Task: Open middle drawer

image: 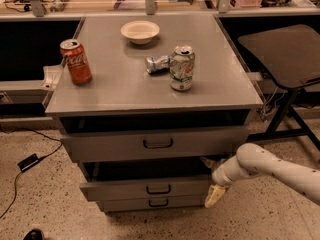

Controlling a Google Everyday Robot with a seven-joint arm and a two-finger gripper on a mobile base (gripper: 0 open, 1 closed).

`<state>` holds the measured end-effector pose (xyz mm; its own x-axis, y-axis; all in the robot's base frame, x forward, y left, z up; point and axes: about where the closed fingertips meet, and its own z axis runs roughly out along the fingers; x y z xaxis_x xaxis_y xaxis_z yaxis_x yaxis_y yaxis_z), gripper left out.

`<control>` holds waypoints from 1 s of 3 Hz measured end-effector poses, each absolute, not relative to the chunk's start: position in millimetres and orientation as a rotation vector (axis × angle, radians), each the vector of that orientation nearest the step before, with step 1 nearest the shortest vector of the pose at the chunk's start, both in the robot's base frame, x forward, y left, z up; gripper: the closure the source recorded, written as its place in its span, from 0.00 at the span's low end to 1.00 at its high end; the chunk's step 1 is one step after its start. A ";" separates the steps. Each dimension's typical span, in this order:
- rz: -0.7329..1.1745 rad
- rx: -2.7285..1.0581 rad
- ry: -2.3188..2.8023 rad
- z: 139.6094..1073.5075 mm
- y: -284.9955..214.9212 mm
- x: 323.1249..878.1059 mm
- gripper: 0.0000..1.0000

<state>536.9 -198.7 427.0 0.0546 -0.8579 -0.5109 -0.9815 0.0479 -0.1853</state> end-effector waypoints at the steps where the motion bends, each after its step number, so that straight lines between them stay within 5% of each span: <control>1: 0.298 -1.988 1.849 415.7 -187.0 514.8 0.23; 3: 0.367 -2.221 1.796 416.3 -176.8 436.7 0.34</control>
Offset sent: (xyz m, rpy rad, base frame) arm -0.0846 0.0278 -0.0199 -0.3024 0.1138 0.2366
